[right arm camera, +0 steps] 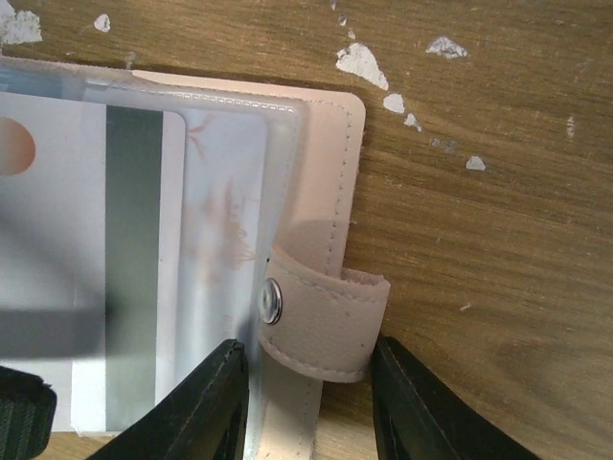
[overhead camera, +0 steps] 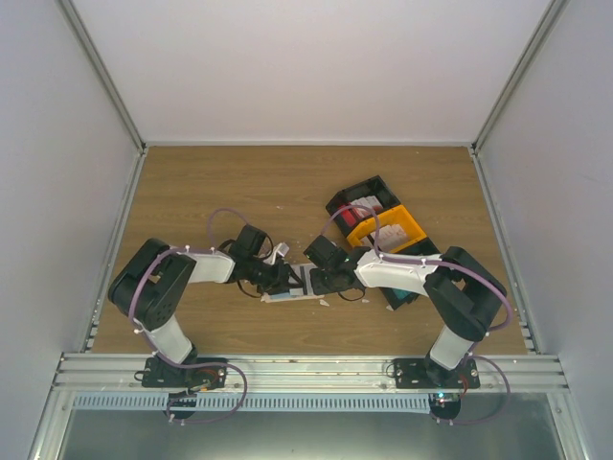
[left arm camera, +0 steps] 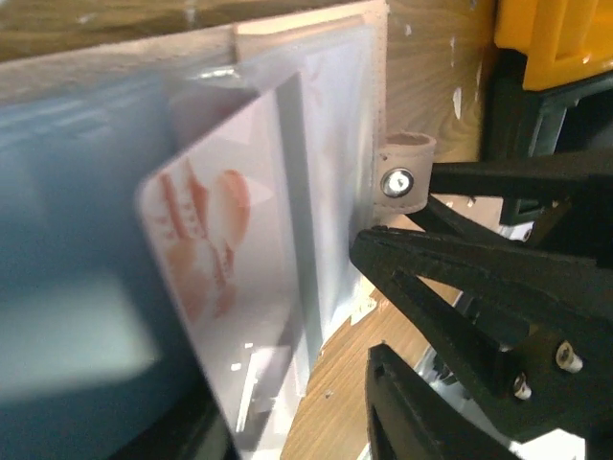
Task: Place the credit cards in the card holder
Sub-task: Insert the credit card into the card holder.
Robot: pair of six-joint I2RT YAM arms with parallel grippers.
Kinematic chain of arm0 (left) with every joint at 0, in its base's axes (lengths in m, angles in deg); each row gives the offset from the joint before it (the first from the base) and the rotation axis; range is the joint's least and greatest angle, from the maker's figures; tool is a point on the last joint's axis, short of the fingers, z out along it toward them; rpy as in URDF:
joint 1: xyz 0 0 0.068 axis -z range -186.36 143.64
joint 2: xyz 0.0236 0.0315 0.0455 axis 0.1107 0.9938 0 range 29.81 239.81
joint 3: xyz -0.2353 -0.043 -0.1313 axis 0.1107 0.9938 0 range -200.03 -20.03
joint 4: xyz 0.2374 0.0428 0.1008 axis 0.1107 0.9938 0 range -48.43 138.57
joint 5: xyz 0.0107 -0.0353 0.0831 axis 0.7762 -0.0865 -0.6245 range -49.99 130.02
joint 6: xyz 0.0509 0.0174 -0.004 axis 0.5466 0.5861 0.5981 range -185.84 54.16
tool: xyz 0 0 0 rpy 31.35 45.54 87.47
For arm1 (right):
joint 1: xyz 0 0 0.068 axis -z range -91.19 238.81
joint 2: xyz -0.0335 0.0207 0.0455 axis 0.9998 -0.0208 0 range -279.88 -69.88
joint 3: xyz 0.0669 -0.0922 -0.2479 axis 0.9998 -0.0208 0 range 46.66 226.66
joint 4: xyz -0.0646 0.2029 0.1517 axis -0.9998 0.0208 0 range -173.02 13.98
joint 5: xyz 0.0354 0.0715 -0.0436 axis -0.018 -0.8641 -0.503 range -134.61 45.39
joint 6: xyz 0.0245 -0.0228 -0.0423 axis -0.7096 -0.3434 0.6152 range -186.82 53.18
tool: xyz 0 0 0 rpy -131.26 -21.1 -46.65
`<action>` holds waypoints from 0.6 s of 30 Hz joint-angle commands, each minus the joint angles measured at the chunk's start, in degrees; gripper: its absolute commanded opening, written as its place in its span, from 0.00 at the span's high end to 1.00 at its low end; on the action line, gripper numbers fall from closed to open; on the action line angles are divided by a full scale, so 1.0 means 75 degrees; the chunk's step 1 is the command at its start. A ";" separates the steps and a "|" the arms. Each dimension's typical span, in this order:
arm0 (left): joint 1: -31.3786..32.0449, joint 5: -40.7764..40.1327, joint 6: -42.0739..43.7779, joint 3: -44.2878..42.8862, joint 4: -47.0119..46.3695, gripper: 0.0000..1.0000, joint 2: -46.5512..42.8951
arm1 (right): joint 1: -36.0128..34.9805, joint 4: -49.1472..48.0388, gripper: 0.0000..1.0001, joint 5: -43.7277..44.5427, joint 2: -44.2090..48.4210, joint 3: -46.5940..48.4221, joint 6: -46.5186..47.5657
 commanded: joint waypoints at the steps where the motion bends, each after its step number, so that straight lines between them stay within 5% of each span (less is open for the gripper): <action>1: 0.0046 -0.0729 0.0562 0.0074 0.1310 0.59 -0.0101 | -0.0034 0.0171 0.63 -0.0371 -0.0419 -0.0383 -0.0077; 6: 0.0081 -0.1012 0.0710 -0.0038 0.1878 0.41 -0.0467 | -0.0023 0.0141 0.63 -0.0382 -0.0410 -0.0376 -0.0054; 18: 0.0203 -0.1750 0.1164 -0.0488 0.3241 0.23 -0.1047 | -0.0003 -0.0113 0.63 -0.0652 -0.0267 -0.0485 0.0039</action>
